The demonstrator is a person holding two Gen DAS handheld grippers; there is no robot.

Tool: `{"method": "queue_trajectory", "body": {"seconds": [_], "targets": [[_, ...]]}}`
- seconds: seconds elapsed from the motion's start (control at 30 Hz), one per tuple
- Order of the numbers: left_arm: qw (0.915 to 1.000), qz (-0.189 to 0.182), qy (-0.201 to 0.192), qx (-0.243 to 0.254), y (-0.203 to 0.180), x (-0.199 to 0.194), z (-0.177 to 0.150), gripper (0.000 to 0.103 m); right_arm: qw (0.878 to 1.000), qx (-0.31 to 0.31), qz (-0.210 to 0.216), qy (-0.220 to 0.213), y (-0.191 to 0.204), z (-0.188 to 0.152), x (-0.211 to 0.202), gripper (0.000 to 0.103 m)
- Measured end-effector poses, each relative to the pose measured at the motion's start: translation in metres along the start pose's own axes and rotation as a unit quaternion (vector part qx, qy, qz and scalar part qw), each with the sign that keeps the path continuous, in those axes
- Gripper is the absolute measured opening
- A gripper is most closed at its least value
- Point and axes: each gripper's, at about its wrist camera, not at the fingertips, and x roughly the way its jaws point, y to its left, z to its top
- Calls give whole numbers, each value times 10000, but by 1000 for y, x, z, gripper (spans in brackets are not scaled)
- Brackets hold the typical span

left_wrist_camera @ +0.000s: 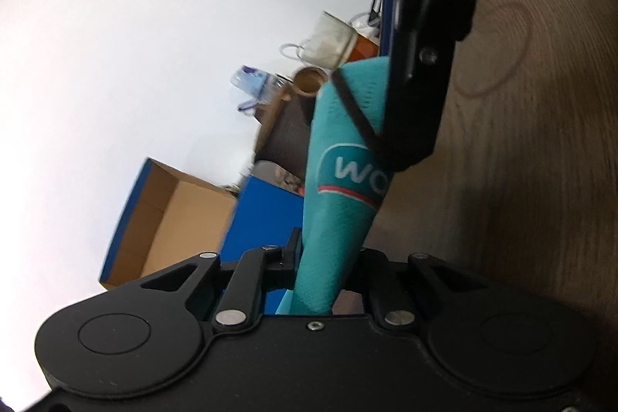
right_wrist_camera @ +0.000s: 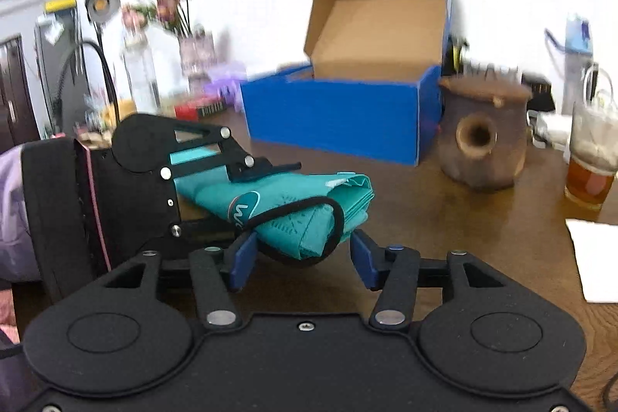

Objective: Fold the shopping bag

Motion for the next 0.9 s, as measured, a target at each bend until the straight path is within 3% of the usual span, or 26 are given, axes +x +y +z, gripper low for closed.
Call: {"method": "queue_trajectory", "body": {"seconds": [0.07,0.13,0.27,0.3,0.37,0.5,0.57,0.77,0.9], "targets": [[9991,55,-248,-329,13,-7,-1,9,9991,-167,-34,-394,4,3,-8,68],[9972,76,-449,-595,23,-14,-1,9,9969,-207,-43,-754,6,7,-17,72],[9927,-123,-481,-1097,38,-16,0,9,9920,165,123,-1246,1,11,-30,72],[9917,-161,-474,-1182,41,-16,0,9,9895,330,174,-1395,-2,12,-34,70],[9908,-129,-482,-1262,41,-18,3,10,9851,642,341,-1559,-8,17,-38,52],[9861,-77,-419,-1604,47,-19,4,10,9770,1256,559,-1632,-22,25,-38,46],[9848,-58,-388,-1692,56,-15,20,10,9711,1588,710,-1635,-29,24,-38,39],[9802,-148,-342,-1945,65,-14,22,10,9605,2004,900,-1707,-40,18,-38,38],[9757,-162,-162,-2179,68,-11,23,10,9673,1609,468,-1904,-28,20,-46,40]]}}
